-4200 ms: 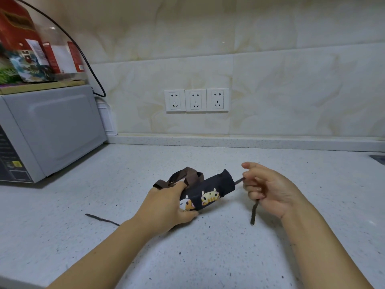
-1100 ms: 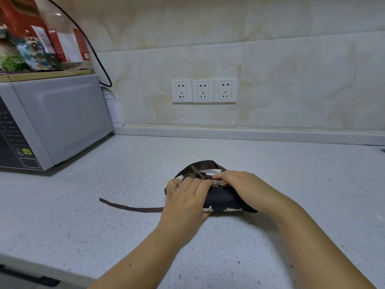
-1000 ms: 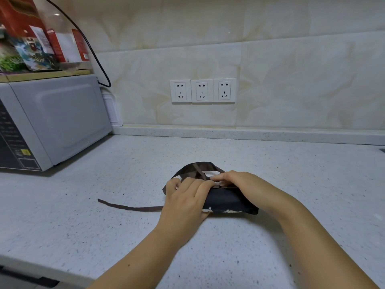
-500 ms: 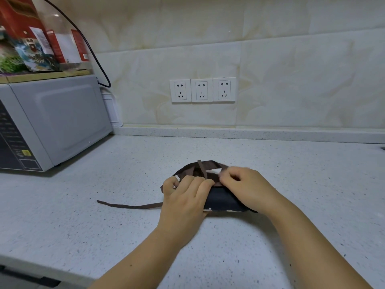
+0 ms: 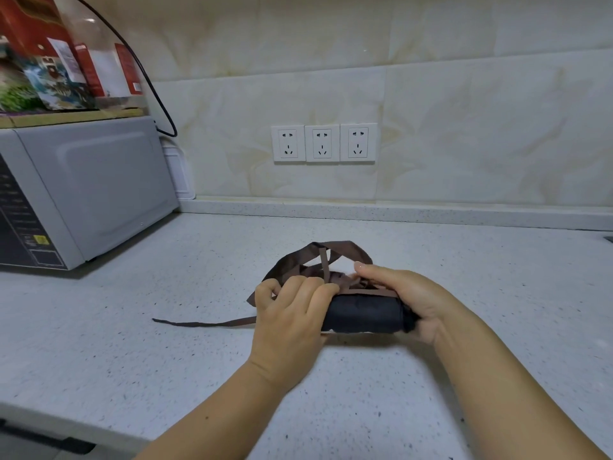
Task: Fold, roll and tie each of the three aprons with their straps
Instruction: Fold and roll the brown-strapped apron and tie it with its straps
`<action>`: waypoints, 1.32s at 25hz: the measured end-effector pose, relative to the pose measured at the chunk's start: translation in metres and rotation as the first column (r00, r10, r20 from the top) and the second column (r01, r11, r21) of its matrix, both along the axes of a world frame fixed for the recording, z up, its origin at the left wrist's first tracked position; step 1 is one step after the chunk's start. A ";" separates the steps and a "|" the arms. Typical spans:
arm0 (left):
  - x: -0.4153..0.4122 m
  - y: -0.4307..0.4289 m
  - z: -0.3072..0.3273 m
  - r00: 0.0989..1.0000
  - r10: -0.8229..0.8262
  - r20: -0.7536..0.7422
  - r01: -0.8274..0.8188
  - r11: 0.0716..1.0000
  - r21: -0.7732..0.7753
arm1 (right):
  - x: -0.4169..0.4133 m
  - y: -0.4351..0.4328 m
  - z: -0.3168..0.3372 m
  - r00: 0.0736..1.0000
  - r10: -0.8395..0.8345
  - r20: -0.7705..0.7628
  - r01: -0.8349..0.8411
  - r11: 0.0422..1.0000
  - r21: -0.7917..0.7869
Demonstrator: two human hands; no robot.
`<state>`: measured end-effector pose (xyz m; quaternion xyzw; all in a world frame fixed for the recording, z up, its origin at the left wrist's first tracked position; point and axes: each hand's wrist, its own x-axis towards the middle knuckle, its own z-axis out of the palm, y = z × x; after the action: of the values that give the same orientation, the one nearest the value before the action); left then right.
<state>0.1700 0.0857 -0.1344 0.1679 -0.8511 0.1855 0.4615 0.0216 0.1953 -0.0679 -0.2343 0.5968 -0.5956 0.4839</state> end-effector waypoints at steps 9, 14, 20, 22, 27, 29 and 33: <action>-0.002 -0.003 -0.002 0.999 -0.044 -0.014 0.045 0.993 0.106 | 0.002 -0.001 0.001 0.992 -0.060 0.111 0.091 0.947 -0.309; -0.002 -0.002 -0.004 0.999 -0.046 -0.016 0.046 0.999 0.001 | 0.001 0.003 0.002 0.997 -0.015 -0.070 0.018 0.998 0.053; -0.002 -0.001 -0.004 0.991 -0.130 0.019 0.131 0.991 -0.030 | 0.000 0.001 0.000 0.994 -0.028 0.104 0.033 0.998 -0.048; -0.002 -0.002 -0.004 0.994 -0.107 0.035 0.104 0.991 0.085 | -0.002 -0.002 -0.001 0.985 -0.125 0.123 0.142 0.979 -0.149; -0.004 -0.004 -0.003 0.994 -0.090 0.054 0.064 0.928 0.366 | -0.002 0.000 0.003 0.980 -0.153 0.129 0.188 0.922 -0.339; -0.005 -0.003 -0.004 0.993 -0.095 0.063 0.062 0.915 0.400 | -0.001 -0.001 0.001 0.979 -0.104 0.175 0.170 0.891 -0.421; -0.006 -0.002 -0.001 0.995 -0.068 0.068 0.031 0.894 0.448 | -0.002 -0.001 0.005 0.935 -0.008 0.356 0.216 0.808 -0.548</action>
<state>0.1644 0.0835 -0.1357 0.2397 -0.8931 -0.0197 0.3802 0.0198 0.1945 -0.0625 -0.2287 0.3088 -0.8074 0.4477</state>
